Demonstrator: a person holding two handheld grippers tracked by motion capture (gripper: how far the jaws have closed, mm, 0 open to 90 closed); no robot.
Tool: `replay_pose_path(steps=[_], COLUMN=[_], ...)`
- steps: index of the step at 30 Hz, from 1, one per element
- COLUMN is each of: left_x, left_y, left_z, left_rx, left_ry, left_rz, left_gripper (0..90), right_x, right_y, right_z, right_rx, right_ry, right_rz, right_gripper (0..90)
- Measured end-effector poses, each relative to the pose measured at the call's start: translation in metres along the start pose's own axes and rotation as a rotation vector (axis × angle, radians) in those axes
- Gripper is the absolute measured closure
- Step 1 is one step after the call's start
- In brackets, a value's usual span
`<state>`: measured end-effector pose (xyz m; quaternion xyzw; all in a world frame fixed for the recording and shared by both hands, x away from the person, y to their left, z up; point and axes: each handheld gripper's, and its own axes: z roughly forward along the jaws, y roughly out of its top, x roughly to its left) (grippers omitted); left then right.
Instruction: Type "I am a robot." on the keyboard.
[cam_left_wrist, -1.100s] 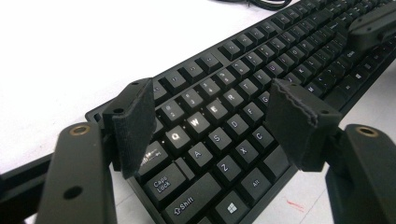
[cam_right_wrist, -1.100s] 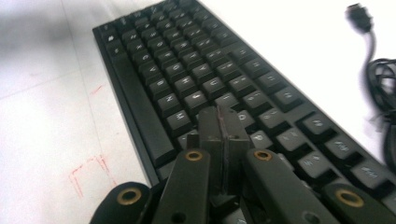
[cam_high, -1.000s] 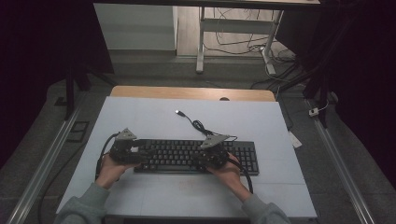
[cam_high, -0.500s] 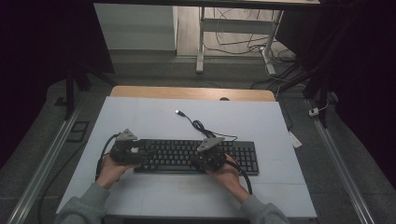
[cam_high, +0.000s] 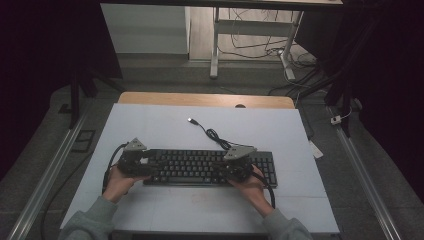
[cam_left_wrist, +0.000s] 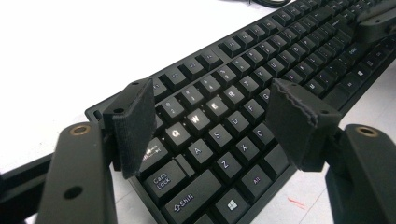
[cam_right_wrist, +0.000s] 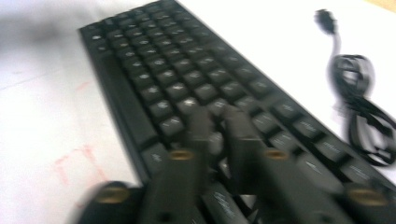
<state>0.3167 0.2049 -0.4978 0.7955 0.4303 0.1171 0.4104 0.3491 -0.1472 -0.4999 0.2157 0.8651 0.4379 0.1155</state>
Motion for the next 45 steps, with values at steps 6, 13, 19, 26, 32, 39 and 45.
replay_pose_path(steps=[6,13,19,26,32,39,45], left_x=[0.0,-0.002,-0.005,-0.01,-0.012,-0.014,-0.016], left_y=[-0.001,-0.003,-0.007,-0.025,-0.043,-0.052,-0.051], left_z=[0.001,0.001,-0.002,-0.016,-0.03,-0.035,-0.031], left_rx=[0.004,0.009,0.011,0.006,0.0,0.001,0.005], left_ry=[0.0,-0.006,-0.009,-0.011,-0.005,-0.005,-0.011], left_rz=[-0.005,0.005,0.003,-0.006,-0.005,-0.015,-0.008], left_gripper=[32.9,32.9,32.8,32.7,32.6,32.4,31.8], right_x=[-0.011,-0.016,-0.024,-0.029,-0.028,-0.031,-0.03], right_y=[-0.009,-0.025,-0.038,-0.064,-0.084,-0.092,-0.091], right_z=[-0.015,-0.036,-0.056,-0.091,-0.119,-0.126,-0.123], right_rx=[-0.034,-0.035,-0.043,-0.038,-0.039,-0.03,-0.034], right_ry=[-0.063,-0.105,-0.14,-0.21,-0.258,-0.269,-0.252], right_rz=[0.036,0.025,0.063,0.079,0.083,0.089,0.078], right_gripper=[53.4,49.8,48.8,47.9,46.8,45.5,45.0])
